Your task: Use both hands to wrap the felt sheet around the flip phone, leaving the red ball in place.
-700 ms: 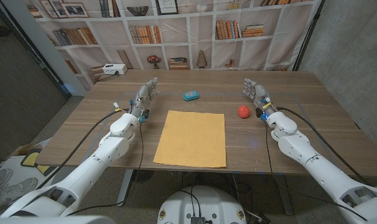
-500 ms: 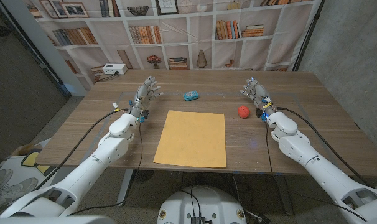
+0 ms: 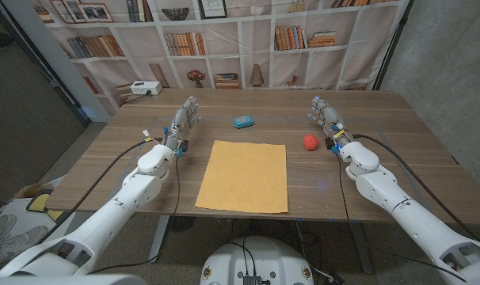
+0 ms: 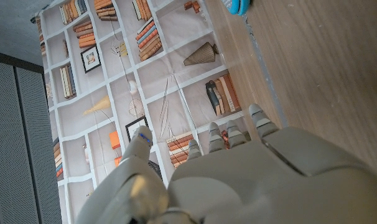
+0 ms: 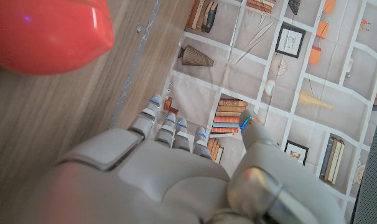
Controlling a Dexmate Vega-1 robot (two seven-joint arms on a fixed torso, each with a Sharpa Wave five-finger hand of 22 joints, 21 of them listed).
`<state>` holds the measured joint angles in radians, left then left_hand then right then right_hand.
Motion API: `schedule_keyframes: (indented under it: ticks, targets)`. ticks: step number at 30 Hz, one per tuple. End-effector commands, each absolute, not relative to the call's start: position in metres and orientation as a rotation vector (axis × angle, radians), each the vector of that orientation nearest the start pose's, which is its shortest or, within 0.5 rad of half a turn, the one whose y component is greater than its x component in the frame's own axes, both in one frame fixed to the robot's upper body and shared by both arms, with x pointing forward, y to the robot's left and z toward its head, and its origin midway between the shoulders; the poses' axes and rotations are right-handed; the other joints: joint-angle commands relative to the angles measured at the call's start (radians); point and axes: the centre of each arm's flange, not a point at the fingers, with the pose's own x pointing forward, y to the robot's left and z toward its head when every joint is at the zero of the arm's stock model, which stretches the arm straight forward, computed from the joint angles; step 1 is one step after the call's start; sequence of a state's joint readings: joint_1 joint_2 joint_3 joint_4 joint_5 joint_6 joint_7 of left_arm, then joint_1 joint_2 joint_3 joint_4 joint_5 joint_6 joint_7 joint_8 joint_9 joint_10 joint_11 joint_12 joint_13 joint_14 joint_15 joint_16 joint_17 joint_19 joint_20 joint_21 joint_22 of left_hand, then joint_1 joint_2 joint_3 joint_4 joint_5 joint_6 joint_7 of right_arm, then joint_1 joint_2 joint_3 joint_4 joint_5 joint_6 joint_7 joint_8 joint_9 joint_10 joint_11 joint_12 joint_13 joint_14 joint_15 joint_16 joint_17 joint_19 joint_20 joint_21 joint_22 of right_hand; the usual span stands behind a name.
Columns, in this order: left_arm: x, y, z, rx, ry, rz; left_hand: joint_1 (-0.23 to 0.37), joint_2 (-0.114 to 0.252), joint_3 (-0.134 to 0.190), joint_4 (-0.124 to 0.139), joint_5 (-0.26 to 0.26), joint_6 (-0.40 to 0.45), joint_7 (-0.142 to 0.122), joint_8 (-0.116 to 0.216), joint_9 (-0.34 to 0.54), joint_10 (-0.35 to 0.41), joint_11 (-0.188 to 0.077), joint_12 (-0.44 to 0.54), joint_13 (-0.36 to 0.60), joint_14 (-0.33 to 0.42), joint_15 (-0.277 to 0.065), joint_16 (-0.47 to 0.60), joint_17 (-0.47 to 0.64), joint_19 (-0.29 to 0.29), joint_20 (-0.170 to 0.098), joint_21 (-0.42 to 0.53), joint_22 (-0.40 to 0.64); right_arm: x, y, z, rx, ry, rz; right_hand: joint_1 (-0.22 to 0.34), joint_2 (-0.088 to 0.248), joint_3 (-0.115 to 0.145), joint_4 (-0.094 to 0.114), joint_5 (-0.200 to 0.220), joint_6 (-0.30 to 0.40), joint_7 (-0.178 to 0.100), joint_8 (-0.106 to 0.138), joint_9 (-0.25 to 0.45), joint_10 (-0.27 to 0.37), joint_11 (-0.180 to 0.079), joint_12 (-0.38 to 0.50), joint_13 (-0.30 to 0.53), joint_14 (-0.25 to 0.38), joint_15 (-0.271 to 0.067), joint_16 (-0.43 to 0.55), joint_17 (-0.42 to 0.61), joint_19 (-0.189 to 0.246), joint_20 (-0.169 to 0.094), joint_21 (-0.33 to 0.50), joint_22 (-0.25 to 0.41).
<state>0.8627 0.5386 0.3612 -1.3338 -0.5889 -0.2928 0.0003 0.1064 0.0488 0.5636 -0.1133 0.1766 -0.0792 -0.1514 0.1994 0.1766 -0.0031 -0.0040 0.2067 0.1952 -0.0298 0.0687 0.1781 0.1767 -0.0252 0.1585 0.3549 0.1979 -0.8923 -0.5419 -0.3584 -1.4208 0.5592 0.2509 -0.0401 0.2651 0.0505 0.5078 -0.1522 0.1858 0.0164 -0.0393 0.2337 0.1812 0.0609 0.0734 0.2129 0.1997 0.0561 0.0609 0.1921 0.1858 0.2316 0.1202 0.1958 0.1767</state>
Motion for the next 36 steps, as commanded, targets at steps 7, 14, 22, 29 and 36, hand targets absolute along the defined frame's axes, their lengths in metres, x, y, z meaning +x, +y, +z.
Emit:
schedule_keyframes:
  ticks: [7, 14, 22, 29, 36]
  targets:
    - [0.632, 0.288, 0.014, 0.495, -0.503, 0.1, 0.112, 0.009, 0.036, -0.066, 0.009, 0.093, 0.05, 0.02, 0.007, 0.058, -0.039, 0.024, 0.007, 0.114, -0.034, 0.032, 0.004, 0.04, -0.015, 0.008, 0.006, 0.629, -0.269, -0.02, -0.093, -0.639, 0.223, 0.012, 0.001, 0.002, -0.004, 0.004, 0.012, -0.004, -0.001, 0.004, 0.007, 0.012, 0.0, 0.003, -0.007, 0.021, -0.001, 0.004, -0.015, 0.004, -0.004, 0.004]
    - [0.639, 0.272, 0.045, 0.709, -0.444, 0.161, 0.156, -0.01, 0.041, -0.075, 0.005, 0.109, 0.06, 0.026, 0.009, 0.067, -0.05, 0.027, 0.009, 0.112, -0.042, 0.026, 0.005, 0.068, -0.024, 0.016, 0.005, 0.621, -0.272, -0.021, -0.085, -0.668, 0.221, 0.011, 0.002, 0.0, -0.003, 0.003, 0.015, -0.006, -0.003, 0.004, 0.015, 0.014, 0.002, 0.004, -0.004, 0.024, 0.002, 0.005, -0.016, 0.005, -0.002, 0.004]
    - [0.648, 0.252, 0.069, 0.905, -0.386, 0.183, 0.254, -0.05, 0.047, -0.078, 0.001, 0.158, 0.069, 0.044, 0.012, 0.117, -0.064, 0.043, 0.012, 0.152, -0.062, 0.03, 0.005, 0.12, -0.044, 0.029, 0.003, 0.615, -0.277, -0.026, -0.078, -0.686, 0.216, 0.009, 0.002, -0.004, 0.0, 0.001, 0.021, -0.008, -0.005, 0.004, 0.025, 0.014, 0.005, 0.004, 0.004, 0.032, 0.007, 0.007, -0.014, 0.007, 0.0, 0.005]
    - [0.654, 0.235, 0.086, 0.988, -0.372, 0.161, 0.295, -0.081, 0.04, -0.077, 0.005, 0.156, 0.068, 0.042, 0.012, 0.101, -0.071, 0.035, 0.014, 0.124, -0.054, 0.016, 0.006, 0.105, -0.037, 0.02, 0.003, 0.613, -0.283, -0.03, -0.064, -0.694, 0.204, 0.007, 0.001, -0.007, 0.001, 0.001, 0.024, -0.008, -0.006, 0.004, 0.031, 0.017, 0.006, 0.004, 0.007, 0.032, 0.009, 0.007, -0.014, 0.008, 0.001, 0.005]
    - [0.662, 0.217, 0.102, 1.079, -0.357, 0.128, 0.309, -0.1, 0.033, -0.075, 0.007, 0.149, 0.064, 0.039, 0.013, 0.091, -0.077, 0.031, 0.015, 0.12, -0.055, 0.014, 0.007, 0.102, -0.034, 0.017, 0.003, 0.613, -0.288, -0.035, -0.049, -0.702, 0.196, 0.005, -0.001, -0.01, 0.002, 0.0, 0.027, -0.008, -0.009, 0.004, 0.036, 0.018, 0.007, 0.004, 0.008, 0.034, 0.01, 0.008, -0.013, 0.009, 0.003, 0.005]
